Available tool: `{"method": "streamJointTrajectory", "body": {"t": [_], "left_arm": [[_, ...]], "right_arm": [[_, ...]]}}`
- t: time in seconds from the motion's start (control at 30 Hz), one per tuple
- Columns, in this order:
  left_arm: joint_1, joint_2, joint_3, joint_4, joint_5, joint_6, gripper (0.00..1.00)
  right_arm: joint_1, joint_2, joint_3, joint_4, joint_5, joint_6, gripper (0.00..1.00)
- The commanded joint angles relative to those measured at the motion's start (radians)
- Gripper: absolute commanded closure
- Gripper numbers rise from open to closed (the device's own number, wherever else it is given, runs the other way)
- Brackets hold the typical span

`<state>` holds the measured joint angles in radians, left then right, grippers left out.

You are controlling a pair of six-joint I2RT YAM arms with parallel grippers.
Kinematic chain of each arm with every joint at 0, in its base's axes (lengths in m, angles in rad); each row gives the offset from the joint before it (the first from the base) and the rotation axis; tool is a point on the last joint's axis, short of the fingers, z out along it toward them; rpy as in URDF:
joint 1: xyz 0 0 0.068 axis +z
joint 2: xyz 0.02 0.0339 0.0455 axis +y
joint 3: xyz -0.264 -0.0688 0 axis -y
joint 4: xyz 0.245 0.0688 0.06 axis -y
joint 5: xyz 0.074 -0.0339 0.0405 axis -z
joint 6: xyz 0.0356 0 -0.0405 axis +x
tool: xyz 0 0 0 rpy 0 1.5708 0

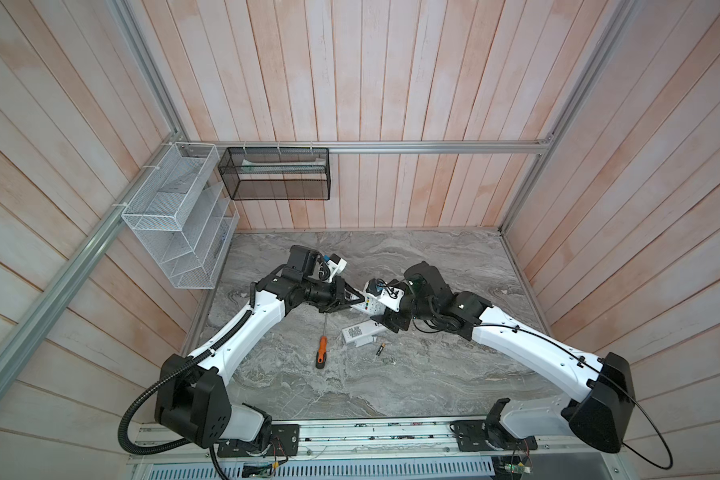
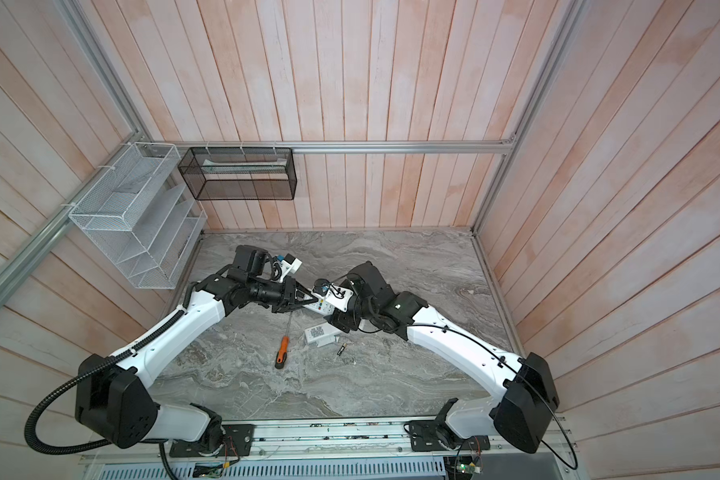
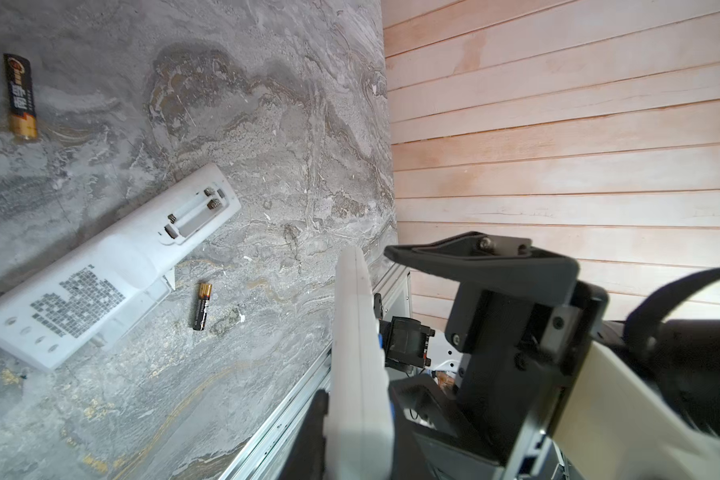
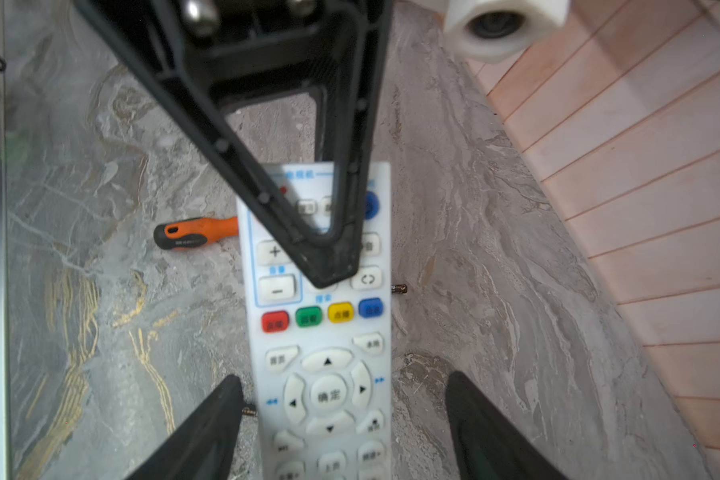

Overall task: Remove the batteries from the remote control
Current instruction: 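Close the left gripper on the remote's free end while the right gripper holds it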

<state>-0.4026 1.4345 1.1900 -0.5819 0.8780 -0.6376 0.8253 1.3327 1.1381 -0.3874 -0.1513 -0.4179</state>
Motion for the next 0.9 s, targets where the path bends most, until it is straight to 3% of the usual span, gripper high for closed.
{"method": "streamJointTrajectory", "body": {"t": [0.0, 0.07, 0.17, 0.23, 0.3, 0.37, 0.43, 0.5, 0.57, 0.73, 0.87], "left_arm": [[0.003, 0.015, 0.053, -0.03, -0.005, 0.059, 0.83], [0.014, 0.026, 0.059, -0.021, -0.002, 0.058, 0.83], [0.035, 0.039, 0.063, 0.006, 0.02, 0.056, 0.83], [0.046, 0.046, 0.07, 0.02, 0.032, 0.057, 0.83], [0.055, 0.049, 0.08, 0.034, 0.04, 0.06, 0.83], [0.061, 0.044, 0.082, 0.058, 0.046, 0.059, 0.83], [0.067, 0.035, 0.075, 0.101, 0.068, 0.047, 0.83], [0.078, 0.022, 0.054, 0.168, 0.101, 0.013, 0.83], [0.093, 0.014, 0.028, 0.247, 0.149, -0.046, 0.82], [0.115, 0.0, -0.014, 0.42, 0.231, -0.203, 0.82], [0.116, -0.006, -0.055, 0.622, 0.292, -0.381, 0.82]], "right_arm": [[0.008, -0.086, 0.022, 0.035, 0.076, 0.089, 0.02], [0.007, -0.133, 0.014, 0.063, 0.113, 0.175, 0.02], [-0.003, -0.197, 0.027, 0.105, 0.302, 0.478, 0.02], [-0.059, -0.22, 0.057, 0.078, 0.299, 0.686, 0.02], [-0.188, -0.219, 0.099, 0.017, 0.131, 0.969, 0.02], [-0.355, -0.197, 0.098, -0.008, -0.151, 1.204, 0.02], [-0.465, -0.195, 0.014, 0.072, -0.407, 1.36, 0.02], [-0.512, -0.214, -0.095, 0.237, -0.578, 1.495, 0.02], [-0.526, -0.238, -0.154, 0.336, -0.657, 1.544, 0.02], [-0.576, -0.256, -0.208, 0.329, -0.77, 1.512, 0.05], [-0.581, -0.266, -0.302, 0.461, -0.818, 1.562, 0.25]]}}
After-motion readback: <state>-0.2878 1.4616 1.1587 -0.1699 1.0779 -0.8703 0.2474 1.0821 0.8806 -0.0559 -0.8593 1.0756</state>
